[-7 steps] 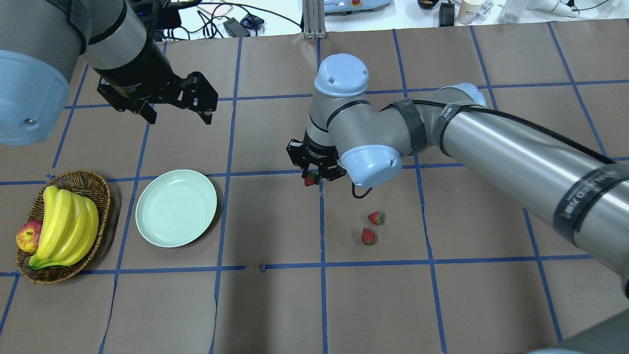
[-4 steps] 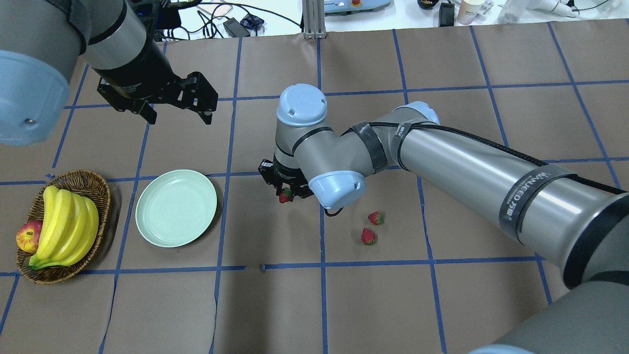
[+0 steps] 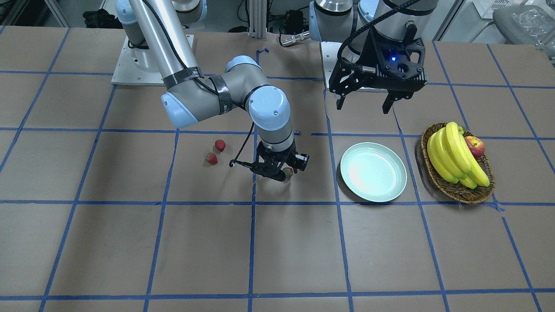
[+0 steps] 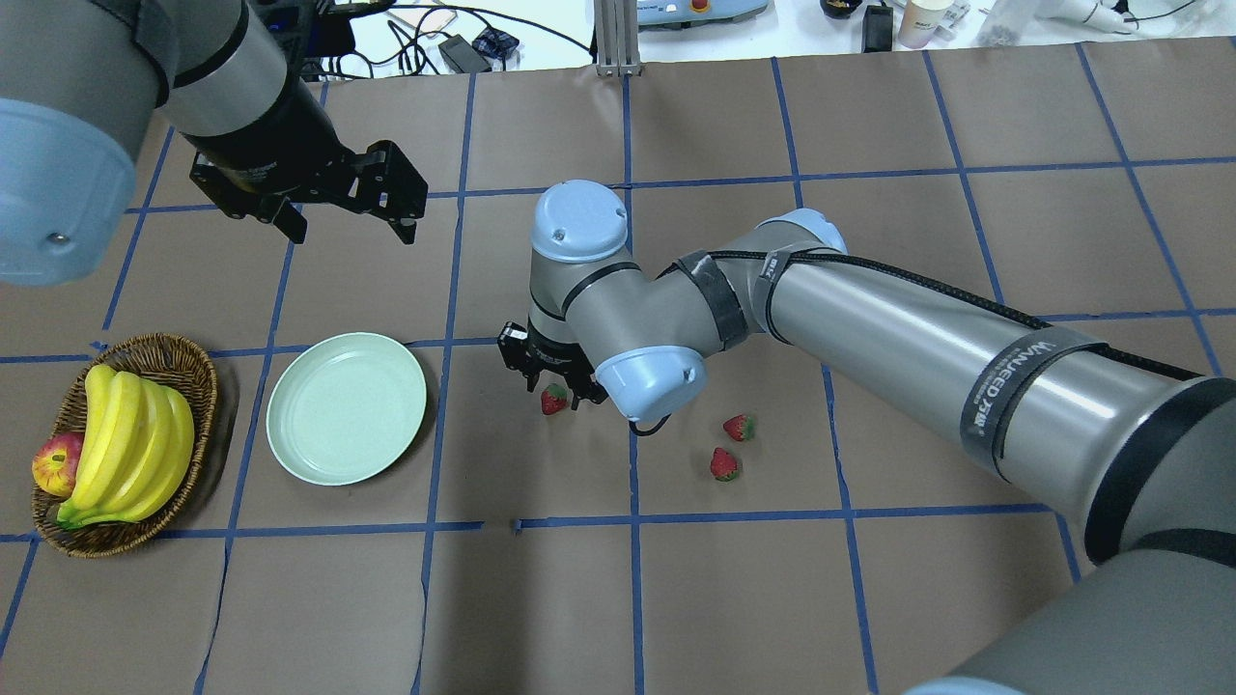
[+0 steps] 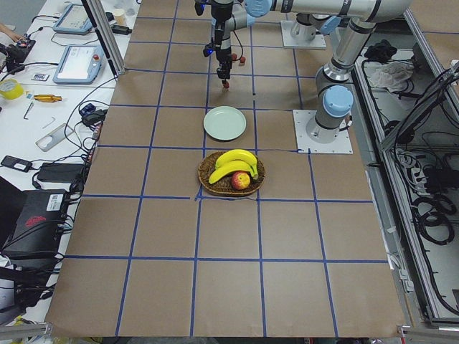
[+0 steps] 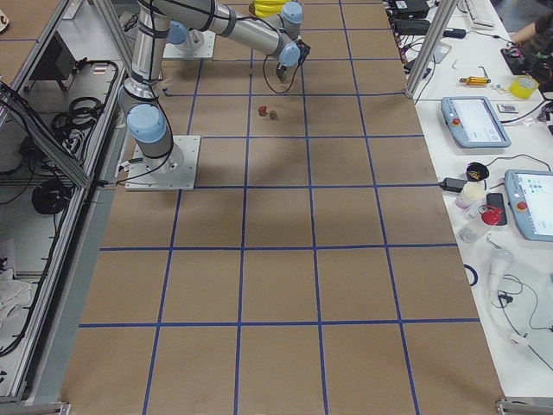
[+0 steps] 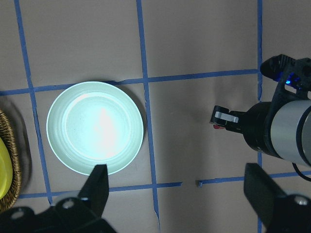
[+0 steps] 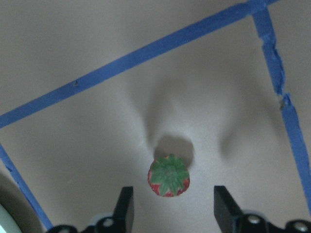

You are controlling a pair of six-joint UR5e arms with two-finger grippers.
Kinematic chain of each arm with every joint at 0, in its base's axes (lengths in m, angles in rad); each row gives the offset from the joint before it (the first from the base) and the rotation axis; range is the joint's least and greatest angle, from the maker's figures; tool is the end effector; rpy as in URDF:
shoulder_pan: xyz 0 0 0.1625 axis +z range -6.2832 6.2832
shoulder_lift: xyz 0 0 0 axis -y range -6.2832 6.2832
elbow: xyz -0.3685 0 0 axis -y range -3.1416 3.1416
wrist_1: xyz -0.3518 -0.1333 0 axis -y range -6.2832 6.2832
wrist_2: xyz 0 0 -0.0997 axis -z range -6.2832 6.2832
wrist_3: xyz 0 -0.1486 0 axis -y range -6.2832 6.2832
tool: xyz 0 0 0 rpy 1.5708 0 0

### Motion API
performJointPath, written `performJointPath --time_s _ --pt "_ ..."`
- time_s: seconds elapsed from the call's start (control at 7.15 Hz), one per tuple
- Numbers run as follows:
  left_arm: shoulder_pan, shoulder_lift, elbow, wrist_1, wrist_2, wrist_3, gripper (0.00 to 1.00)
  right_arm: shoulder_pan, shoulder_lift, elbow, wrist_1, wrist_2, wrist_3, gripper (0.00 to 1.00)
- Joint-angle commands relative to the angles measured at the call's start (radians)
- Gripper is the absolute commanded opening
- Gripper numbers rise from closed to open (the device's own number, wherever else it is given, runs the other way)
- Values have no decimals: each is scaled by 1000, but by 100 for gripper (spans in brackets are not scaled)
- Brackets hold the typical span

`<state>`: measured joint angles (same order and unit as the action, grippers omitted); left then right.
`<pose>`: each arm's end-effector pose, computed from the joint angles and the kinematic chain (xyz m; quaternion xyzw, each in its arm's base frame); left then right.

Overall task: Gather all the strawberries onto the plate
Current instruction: 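Carry the strawberry toward the plate and release it on the table, then move the right gripper back and grasp a second strawberry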

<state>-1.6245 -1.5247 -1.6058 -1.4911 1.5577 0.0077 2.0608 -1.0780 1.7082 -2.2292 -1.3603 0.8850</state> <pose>-0.1591 -0.4397 0.3956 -0.0310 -0.9985 0.0452 0.0076 0.4097 -0.4188 0.1374 0.1937 0.9753 0.0558 0.0901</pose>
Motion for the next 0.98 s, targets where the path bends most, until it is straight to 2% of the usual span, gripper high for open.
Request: performJointPath --time_s 0.0,0.14,0.42,0.7,0.84 --pt "0 0 0 0 1 0 100 -13 -51 -13 13 -35 -1 100" --pt "0 -2 0 0 -5 0 100 -31 -74 -1 20 -131 -8 100" --pt "0 0 0 0 2 0 100 -86 -97 1 113 -244 -12 100" --pt "0 5 -12 0 2 0 100 -181 -131 17 244 -255 -14 98" --pt "0 3 -14 2 -4 0 100 -209 -132 63 252 -260 -30 97"
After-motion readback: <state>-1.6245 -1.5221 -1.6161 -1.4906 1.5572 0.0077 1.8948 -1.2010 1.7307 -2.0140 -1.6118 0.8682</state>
